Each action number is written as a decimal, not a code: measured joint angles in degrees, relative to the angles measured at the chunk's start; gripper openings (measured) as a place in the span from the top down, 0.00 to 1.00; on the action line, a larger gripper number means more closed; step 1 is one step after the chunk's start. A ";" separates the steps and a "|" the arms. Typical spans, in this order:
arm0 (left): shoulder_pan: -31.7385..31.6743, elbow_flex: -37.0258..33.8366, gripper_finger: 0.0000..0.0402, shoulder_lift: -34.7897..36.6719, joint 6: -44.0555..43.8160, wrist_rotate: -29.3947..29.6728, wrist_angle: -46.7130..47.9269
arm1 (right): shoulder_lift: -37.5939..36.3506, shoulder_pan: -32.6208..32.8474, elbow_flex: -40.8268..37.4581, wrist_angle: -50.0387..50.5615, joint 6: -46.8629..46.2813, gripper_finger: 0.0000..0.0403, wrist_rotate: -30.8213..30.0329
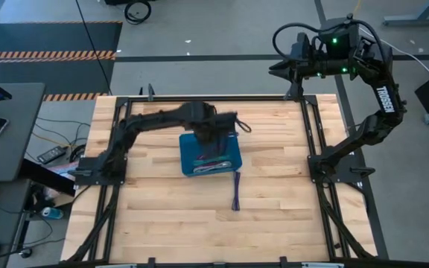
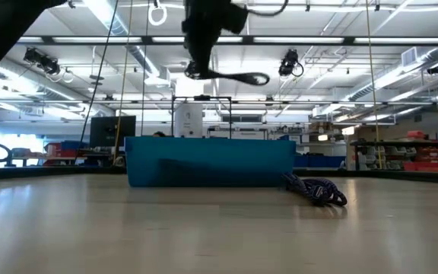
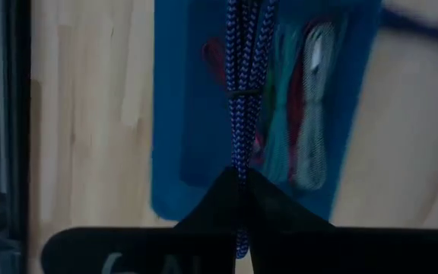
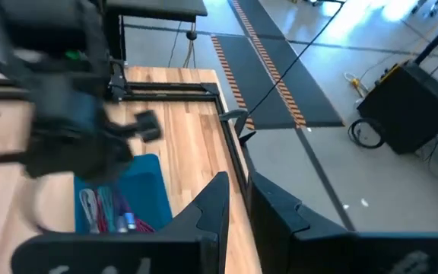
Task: Pick and place USB-C Cables
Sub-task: Put the left black purple charger cable into the blue bin
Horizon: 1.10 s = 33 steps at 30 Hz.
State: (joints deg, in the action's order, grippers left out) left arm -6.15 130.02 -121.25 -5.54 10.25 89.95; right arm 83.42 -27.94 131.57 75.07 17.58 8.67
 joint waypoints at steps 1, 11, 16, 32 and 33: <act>-1.41 -1.13 0.98 0.32 2.41 -0.90 0.06 | 0.00 0.00 0.00 0.00 -0.81 0.86 0.00; -10.21 -16.04 0.98 1.42 7.70 -11.60 -0.16 | 0.00 -0.02 0.00 0.07 -4.52 0.86 -3.23; -9.49 -26.71 0.98 1.36 7.72 -21.10 -12.27 | 0.00 0.00 0.00 0.45 -4.56 0.86 -6.64; -6.73 -40.13 0.94 1.35 -4.79 -22.48 -31.27 | 0.00 0.00 0.00 0.53 -4.12 0.86 -7.34; -6.69 -40.15 0.92 1.35 -5.58 -22.46 -31.80 | 0.00 -0.01 0.00 0.56 -4.01 0.86 -7.34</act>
State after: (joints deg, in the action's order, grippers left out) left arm -12.84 89.87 -119.90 -11.12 -12.21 58.15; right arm 83.42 -27.95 131.57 75.63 13.57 1.32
